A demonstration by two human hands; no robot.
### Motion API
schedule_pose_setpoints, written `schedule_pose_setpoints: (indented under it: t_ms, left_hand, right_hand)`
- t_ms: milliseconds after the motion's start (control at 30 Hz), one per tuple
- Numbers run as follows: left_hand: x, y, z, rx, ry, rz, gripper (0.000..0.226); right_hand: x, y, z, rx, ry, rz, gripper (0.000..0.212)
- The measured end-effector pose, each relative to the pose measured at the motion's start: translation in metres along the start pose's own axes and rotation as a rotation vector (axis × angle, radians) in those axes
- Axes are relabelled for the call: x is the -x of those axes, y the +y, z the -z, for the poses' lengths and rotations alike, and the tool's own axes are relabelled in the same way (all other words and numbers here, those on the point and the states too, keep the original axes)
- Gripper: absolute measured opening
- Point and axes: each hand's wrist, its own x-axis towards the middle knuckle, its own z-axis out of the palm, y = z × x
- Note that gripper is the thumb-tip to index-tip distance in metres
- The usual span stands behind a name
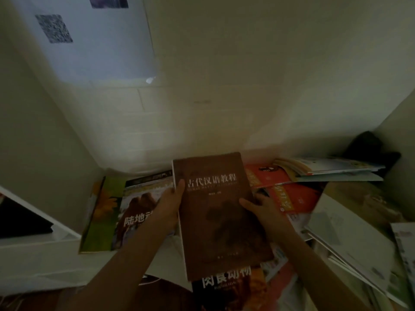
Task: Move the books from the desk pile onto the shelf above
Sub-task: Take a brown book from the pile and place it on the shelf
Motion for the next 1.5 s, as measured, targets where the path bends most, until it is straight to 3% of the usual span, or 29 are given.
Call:
schedule_pose_setpoints:
  t_ms: [100,233,367,533,667,800,1000,1167,1300,1500]
  left_hand:
    - [0.006,-0.055,0.008,-0.092,0.055,0.021,0.037]
    - [0.015,-0.101,0.016,-0.591,0.281,-0.081,0.045]
    - [0.032,-0.123,0.011,-0.433,0.147,-0.045,0.069]
    - [0.045,-0.133,0.005,-0.301,0.221,0.089,0.068]
    - [0.063,-0.125,0.004,-0.201,0.241,0.026,0.051]
    - [0.090,-0.101,0.011,-0.176,0.312,-0.094,0.036]
    - [0.152,-0.049,0.052,-0.084,0.453,-0.315,0.043]
    - [0.217,0.026,0.114,-0.045,0.552,-0.614,0.056]
    - [0.270,0.095,0.171,0.013,0.608,-0.874,0.057]
    - [0.348,0.194,0.261,-0.082,0.637,-1.180,0.056]
  right_hand:
    - [0.014,0.038,-0.004,0.062,0.051,-0.084,0.038]
    - [0.028,0.070,-0.013,0.152,0.164,-0.023,0.028]
    - [0.033,0.081,-0.016,0.178,0.164,-0.045,0.036]
    - [0.039,0.085,-0.020,0.145,0.116,-0.064,0.073]
    - [0.045,0.087,-0.020,0.072,0.123,-0.018,0.056]
    - [0.056,0.071,-0.024,0.026,0.088,0.049,0.055]
    - [0.072,0.004,-0.071,-0.026,-0.120,0.144,0.046]
    - [0.109,-0.088,-0.141,-0.096,-0.333,0.398,0.026]
    - [0.152,-0.166,-0.210,-0.150,-0.415,0.613,0.026]
    - [0.224,-0.260,-0.312,-0.292,-0.524,0.817,0.029]
